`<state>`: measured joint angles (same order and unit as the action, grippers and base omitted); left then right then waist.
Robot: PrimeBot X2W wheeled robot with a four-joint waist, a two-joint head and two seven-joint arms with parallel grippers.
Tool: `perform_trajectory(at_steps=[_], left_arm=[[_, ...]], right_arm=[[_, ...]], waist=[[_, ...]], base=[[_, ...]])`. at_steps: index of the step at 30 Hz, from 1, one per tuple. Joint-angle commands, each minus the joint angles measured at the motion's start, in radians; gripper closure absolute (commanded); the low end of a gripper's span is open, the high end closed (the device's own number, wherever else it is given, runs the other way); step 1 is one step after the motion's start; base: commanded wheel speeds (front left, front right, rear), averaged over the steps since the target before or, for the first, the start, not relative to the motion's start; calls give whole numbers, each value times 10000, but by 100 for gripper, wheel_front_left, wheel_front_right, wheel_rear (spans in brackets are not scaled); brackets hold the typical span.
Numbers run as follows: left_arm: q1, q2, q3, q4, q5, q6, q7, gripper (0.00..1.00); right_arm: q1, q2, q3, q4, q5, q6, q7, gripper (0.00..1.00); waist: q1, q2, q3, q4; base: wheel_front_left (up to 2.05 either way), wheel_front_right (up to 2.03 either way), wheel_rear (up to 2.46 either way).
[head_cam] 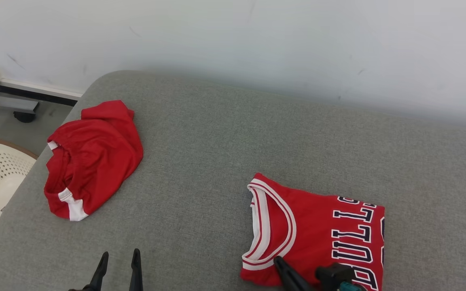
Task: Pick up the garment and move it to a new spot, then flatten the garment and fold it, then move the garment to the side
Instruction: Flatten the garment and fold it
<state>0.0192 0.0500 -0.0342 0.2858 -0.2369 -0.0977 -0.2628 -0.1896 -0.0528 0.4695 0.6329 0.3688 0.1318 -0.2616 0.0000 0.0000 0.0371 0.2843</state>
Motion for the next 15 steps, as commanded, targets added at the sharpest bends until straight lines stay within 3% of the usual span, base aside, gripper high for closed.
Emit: perform_trajectory(at_steps=[1,7,15], left_arm=[[10,8,-32,46,83,-38,-31,0],[60,6,-35,68,109,-46,-31,0],[218,5,78,-18,98,-1,-33,0]], right_arm=[[-90,33,343,81,264,-15,-38,100],[-282,24,1231,321,896,-15,-38,100],[-351,17,827,-424,794,-15,-39,100]], waist=[[0,0,-25,116],[0,0,-79,263],[0,0,-112,-34]], base=[[0,0,0],[0,0,0],[0,0,0]])
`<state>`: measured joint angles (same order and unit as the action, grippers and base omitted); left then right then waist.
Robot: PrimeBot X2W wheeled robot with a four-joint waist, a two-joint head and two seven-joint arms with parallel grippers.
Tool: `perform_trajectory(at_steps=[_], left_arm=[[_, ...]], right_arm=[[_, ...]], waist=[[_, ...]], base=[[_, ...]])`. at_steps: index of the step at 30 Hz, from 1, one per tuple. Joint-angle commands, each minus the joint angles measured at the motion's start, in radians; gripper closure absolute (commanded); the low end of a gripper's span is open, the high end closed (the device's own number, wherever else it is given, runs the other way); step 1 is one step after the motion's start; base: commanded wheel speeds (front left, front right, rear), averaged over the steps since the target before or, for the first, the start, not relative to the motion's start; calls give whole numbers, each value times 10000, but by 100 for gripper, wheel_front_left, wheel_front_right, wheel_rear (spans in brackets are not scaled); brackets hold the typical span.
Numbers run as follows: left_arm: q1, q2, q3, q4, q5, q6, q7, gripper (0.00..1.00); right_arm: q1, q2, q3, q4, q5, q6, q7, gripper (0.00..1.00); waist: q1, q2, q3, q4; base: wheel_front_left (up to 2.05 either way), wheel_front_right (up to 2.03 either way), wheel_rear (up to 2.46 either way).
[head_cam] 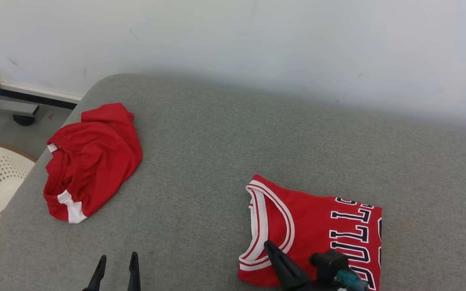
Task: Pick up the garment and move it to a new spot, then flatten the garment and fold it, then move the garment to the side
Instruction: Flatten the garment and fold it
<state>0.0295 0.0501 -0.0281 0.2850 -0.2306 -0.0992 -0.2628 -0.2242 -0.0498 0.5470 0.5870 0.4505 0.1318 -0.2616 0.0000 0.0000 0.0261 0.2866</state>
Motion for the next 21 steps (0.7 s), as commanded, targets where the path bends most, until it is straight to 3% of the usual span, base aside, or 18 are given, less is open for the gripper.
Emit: perform_trajectory(at_steps=[1,12,21], left_arm=[[91,3,18,-27,14,20,-31,0],[43,4,76,-237,76,111,-31,0],[90,4,266,-411,586,99,-33,0]], right_arm=[[8,-12,-148,-142,-131,-15,-40,100],[783,-196,-3293,-2007,-1421,-15,-37,100],[1883,-82,-5063,-3337,-2256,-15,-39,100]], waist=[[0,0,7,-119],[0,0,65,-1050],[0,0,-24,-1792]], base=[[0,0,0],[0,0,0],[0,0,0]])
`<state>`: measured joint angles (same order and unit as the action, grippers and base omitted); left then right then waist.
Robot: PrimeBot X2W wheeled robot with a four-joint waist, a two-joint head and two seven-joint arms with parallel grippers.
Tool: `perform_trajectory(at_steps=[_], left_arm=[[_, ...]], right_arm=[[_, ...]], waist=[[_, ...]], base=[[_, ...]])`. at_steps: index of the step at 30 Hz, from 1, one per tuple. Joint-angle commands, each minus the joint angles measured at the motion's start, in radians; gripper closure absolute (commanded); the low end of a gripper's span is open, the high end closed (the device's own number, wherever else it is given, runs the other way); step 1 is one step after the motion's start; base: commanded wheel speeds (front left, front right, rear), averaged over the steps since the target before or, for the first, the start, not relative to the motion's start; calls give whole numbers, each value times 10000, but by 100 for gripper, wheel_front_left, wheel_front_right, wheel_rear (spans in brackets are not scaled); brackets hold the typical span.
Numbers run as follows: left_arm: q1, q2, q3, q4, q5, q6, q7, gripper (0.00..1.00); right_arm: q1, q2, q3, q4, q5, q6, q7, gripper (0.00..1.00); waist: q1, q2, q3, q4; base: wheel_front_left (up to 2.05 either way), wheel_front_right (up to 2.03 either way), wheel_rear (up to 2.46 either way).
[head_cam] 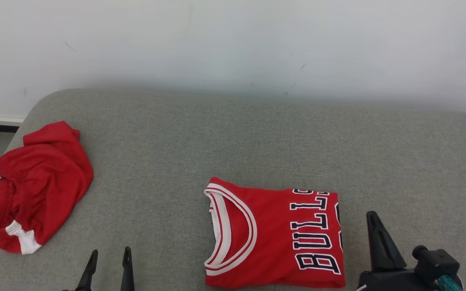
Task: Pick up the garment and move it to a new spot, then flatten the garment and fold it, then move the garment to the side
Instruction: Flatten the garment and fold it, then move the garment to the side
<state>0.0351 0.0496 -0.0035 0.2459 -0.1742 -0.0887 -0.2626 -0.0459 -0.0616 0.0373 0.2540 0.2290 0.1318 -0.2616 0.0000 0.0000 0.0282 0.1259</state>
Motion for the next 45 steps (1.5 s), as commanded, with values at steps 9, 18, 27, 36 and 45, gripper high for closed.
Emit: perform_trajectory(at_steps=[9,18,27,36,45], left_arm=[[366,13,304,-379,656,-53,-35,0],[731,10,491,-695,871,-116,-33,0],[916,8,553,-907,1035,-208,-33,0],[978,8,452,-921,1093,-226,-33,0],[988,10,343,-911,1196,-178,-33,0]], right_arm=[[1301,120,-822,-1003,-36,-15,-39,100],[2027,117,-685,-1249,176,-15,-39,18],[2334,115,-572,-1165,105,-15,-39,0],[2225,115,-509,-996,34,-15,-39,0],[2176,116,-535,-983,-35,-16,-39,0]], waist=[[0,0,-208,-728],[0,0,-349,-786],[0,0,-457,-675],[0,0,-497,-667],[0,0,-506,-691]], base=[[0,0,0],[0,0,0],[0,0,0],[0,0,0],[0,0,0]])
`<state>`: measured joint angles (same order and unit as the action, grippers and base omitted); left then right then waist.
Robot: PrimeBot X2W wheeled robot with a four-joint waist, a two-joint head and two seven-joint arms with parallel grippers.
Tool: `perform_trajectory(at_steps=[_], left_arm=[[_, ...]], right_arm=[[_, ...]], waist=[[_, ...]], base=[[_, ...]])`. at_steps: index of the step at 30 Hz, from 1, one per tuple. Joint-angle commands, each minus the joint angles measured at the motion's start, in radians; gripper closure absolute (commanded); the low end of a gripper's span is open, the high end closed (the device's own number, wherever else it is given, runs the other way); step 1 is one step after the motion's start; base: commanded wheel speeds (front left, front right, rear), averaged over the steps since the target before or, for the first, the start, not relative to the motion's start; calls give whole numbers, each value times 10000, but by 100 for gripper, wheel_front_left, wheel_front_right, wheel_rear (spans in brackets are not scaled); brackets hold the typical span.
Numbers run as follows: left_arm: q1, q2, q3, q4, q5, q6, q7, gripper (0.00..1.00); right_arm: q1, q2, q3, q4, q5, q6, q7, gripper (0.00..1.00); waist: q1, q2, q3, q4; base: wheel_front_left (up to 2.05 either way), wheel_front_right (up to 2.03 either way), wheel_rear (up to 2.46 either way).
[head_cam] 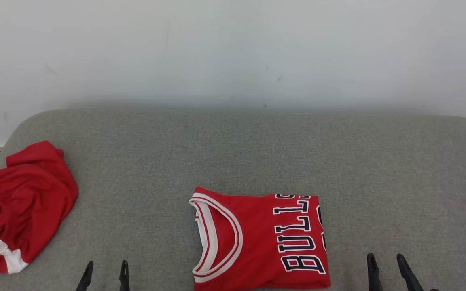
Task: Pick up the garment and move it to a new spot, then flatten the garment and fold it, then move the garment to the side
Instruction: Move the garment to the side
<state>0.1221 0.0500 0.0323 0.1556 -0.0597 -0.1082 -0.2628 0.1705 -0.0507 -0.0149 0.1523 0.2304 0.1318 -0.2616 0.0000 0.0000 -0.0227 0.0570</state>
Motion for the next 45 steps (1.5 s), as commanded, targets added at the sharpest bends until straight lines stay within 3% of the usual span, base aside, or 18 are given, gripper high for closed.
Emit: perform_trajectory(at_steps=[1,36,45], left_arm=[[123,5,-20,-12,57,30,-31,0],[-46,5,-37,98,222,-34,-31,0],[-118,5,-176,115,276,-33,-31,0]], right_arm=[[13,7,-10,39,-38,-16,-39,0],[-615,6,360,204,-241,-16,-39,0],[-2266,4,825,2339,-357,-16,-39,0]], waist=[[0,0,1,-8],[0,0,128,86],[0,0,153,415]], base=[[0,0,0],[0,0,0],[0,0,0]])
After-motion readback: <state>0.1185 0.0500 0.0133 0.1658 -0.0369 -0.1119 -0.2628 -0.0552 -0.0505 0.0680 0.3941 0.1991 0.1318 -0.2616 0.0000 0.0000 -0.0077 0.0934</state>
